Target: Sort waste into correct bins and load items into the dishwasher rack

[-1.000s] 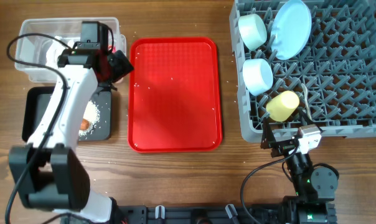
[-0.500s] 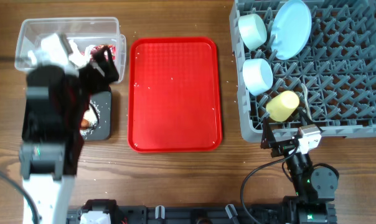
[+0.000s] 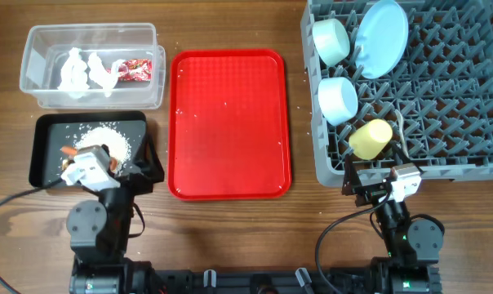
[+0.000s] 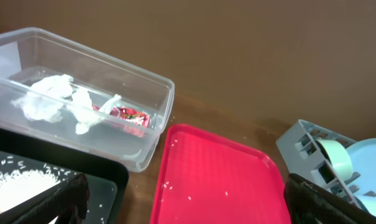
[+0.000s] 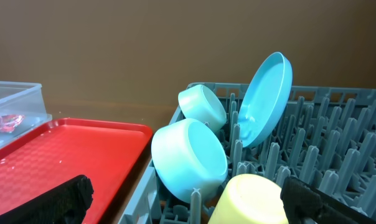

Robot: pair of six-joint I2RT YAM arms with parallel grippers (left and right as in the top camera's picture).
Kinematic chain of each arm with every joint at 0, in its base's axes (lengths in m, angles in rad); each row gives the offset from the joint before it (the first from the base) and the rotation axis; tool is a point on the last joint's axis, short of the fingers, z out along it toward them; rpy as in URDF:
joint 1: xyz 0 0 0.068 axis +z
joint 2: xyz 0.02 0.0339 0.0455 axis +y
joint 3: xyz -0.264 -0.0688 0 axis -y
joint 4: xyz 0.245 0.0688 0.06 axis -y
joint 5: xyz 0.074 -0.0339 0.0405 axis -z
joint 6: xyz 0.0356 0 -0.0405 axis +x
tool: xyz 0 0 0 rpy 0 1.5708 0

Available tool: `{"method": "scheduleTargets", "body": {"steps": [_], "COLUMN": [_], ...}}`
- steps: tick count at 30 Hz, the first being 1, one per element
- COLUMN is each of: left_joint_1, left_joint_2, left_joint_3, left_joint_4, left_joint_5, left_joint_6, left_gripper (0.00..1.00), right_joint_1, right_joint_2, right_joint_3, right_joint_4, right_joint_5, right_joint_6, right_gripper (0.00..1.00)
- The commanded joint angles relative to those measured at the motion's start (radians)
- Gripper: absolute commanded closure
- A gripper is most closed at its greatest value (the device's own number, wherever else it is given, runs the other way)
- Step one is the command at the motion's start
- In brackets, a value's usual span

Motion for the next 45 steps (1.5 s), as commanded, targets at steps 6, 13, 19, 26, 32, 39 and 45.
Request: {"method": "scheduleTargets", "body": {"steps": [6,13,19,26,32,39,45], "left_joint_1": [0.008,0.033,0.044,0.044,0.044,0.044,0.044], "left_joint_2": [-0.183,-0.295,-0.314,-0.314,-0.314,-0.314,-0.314], "left_joint_3": [-0.253,-0.337,-0.337,-0.337,-0.337,-0.337,-0.337], "left_joint_4": [0.254,0.249,0.207,0.103,0.104,0.104,0.104], "left_joint_5": [0.014,0.006,0.006,0.006,0.010,0.010,0.010], "left_joint_6": [0.020,0.020,0.020,0.013,0.013,0.013,0.013], "left_gripper": [0.00,0.00,0.00,0.00,0.00,0.00,0.00], "right_joint_1": [0.005,0.005,0.005,0.005,0.005,0.005,0.005], "right_joint_2": [-0.010,-0.010,-0.010,-0.010,-0.010,-0.010,-0.010], "right_joint_3": [-0.001,-0.001,-0.001,-0.001,-0.001,-0.001,-0.001], "right_joint_4": [0.003,0.003,0.003,0.003,0.003,0.003,0.003], "right_joint_5": [0.010,0.010,0.010,0.010,0.010,0.010,0.010], "right_joint_6": [0.000,0.000,0.000,0.000,0.000,0.000,0.000], "right_gripper": [0.00,0.00,0.00,0.00,0.00,0.00,0.00]}}
